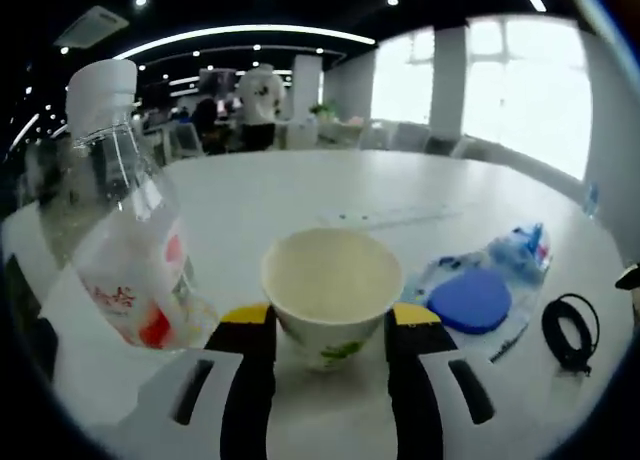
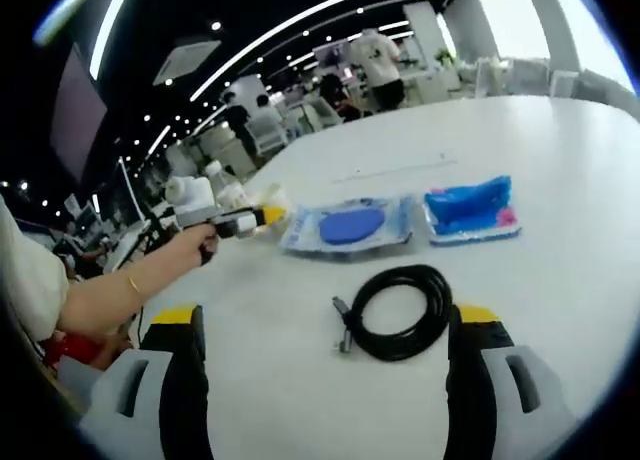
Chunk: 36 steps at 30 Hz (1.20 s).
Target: Arrange the tabletop items into an orderly group along one side of the table until the central work area is clear of visible clutter.
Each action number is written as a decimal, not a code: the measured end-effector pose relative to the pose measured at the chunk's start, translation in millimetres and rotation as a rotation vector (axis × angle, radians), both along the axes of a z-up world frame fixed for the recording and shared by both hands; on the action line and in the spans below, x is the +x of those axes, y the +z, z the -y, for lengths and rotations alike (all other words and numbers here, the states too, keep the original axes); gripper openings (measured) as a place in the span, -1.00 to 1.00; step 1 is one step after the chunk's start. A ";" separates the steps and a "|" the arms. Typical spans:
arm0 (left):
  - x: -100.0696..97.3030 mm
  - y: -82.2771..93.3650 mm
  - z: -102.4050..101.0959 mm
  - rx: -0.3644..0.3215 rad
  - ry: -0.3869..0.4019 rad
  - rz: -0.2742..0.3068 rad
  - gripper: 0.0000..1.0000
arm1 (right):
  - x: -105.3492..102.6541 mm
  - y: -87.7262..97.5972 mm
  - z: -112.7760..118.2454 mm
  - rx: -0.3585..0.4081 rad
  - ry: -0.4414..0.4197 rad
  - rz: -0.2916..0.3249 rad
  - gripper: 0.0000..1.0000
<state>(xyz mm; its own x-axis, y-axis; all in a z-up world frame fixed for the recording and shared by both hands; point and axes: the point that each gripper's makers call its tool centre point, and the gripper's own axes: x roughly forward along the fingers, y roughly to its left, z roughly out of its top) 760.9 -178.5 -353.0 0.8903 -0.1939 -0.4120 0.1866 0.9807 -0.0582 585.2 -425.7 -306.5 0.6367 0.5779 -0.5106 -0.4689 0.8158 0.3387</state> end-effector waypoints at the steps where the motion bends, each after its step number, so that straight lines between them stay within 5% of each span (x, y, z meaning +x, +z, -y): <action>1: -0.2 0.0 -0.1 0.003 -0.002 0.000 -0.21 | 0.1 -1.6 1.1 -0.008 -0.001 -0.002 0.99; 16: -14.1 14.2 -1.4 0.026 -0.012 0.039 -0.22 | -2.7 -7.0 4.4 -0.027 -0.004 -0.018 0.99; 36: -23.6 -1.1 -4.0 0.017 0.007 0.005 -0.13 | -6.8 -11.8 2.5 -0.037 0.015 -0.040 0.99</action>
